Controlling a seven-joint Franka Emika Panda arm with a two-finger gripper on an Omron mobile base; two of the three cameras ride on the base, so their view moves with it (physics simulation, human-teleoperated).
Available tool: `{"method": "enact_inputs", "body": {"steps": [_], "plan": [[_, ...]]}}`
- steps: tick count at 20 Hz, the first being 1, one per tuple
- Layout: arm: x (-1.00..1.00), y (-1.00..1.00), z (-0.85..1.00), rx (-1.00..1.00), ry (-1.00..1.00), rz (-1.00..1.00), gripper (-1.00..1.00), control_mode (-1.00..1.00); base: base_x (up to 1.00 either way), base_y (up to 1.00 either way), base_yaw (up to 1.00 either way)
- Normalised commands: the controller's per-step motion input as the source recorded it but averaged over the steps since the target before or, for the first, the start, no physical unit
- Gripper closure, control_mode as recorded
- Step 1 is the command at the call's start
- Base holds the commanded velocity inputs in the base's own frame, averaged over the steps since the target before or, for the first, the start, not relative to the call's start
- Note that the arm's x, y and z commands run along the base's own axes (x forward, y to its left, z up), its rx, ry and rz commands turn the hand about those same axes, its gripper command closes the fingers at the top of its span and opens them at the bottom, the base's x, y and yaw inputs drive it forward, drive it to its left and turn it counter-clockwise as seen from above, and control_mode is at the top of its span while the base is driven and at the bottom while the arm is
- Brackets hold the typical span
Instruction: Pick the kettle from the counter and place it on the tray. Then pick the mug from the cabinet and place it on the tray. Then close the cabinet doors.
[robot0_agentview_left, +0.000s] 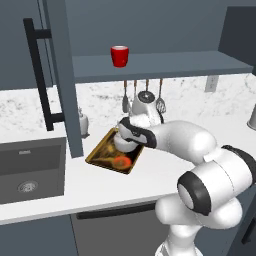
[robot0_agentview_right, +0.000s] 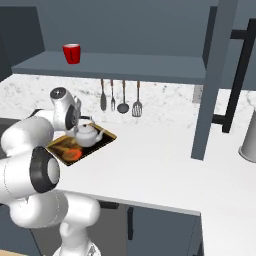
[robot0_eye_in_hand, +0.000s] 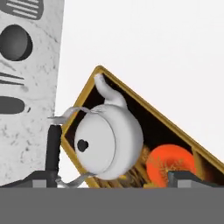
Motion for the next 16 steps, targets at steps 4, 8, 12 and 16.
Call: {"method": "enact_inputs", "body": {"steps": [4, 8, 12, 16], "plan": [[-0.62, 0.00, 0.47, -0.04, 0.05, 0.14, -1.00, -1.00, 0.00, 0.00, 0.00], [-0.21, -0.01, 0.05, 0.00, 0.04, 0.00, -1.00, -1.00, 0.00, 0.00, 0.00], [-0.01, 0.00, 0.00, -0.02, 0.00, 0.00, -1.00, -1.00, 0.00, 0.00, 0.00], [-0.06, 0.00, 0.02, 0.00, 0.00, 0.04, -1.00, -1.00, 0.00, 0.00, 0.00]]}}
